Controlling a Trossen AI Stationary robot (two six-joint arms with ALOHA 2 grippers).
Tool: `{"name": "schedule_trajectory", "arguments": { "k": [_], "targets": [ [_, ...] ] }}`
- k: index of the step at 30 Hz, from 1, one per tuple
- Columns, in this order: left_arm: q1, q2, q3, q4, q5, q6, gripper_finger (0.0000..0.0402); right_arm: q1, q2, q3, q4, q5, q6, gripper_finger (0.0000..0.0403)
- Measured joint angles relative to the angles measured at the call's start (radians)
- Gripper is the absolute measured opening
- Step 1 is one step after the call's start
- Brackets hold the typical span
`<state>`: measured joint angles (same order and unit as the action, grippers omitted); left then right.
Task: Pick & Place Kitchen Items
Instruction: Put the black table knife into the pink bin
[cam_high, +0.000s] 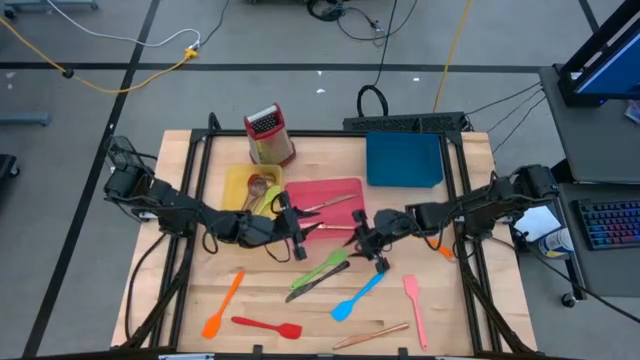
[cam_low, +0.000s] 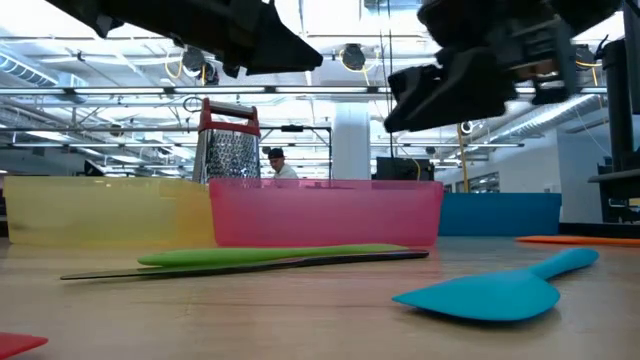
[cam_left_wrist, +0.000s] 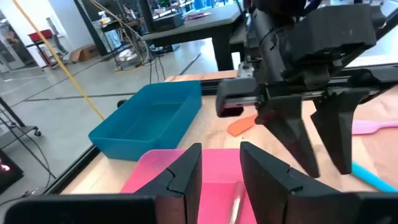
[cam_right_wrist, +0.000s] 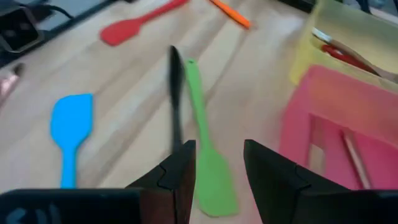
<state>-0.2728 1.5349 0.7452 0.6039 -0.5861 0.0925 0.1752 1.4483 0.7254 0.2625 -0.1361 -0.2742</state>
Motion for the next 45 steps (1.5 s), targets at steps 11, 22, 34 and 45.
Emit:
{"name": "schedule_trajectory", "arguments": {
  "k": [11,22,34,45],
  "targets": [
    [-0.007,0.0,0.0,0.001,-0.001,0.012,0.0115,0.091,0.098,-0.061,0.166,0.005,0.161,0.0185],
    [0.048,0.0,0.0,0.093,0.009,0.067,0.0115,0.107,0.238,-0.058,0.258,0.083,0.365,0.0172],
    [0.111,0.0,0.0,0.097,0.084,0.116,0.0115,0.13,0.201,-0.061,0.257,0.214,0.233,0.0171],
    [0.114,0.0,0.0,0.051,0.09,0.074,0.0115,0.167,0.092,-0.06,0.17,0.229,0.255,0.0171]
  ]
}}
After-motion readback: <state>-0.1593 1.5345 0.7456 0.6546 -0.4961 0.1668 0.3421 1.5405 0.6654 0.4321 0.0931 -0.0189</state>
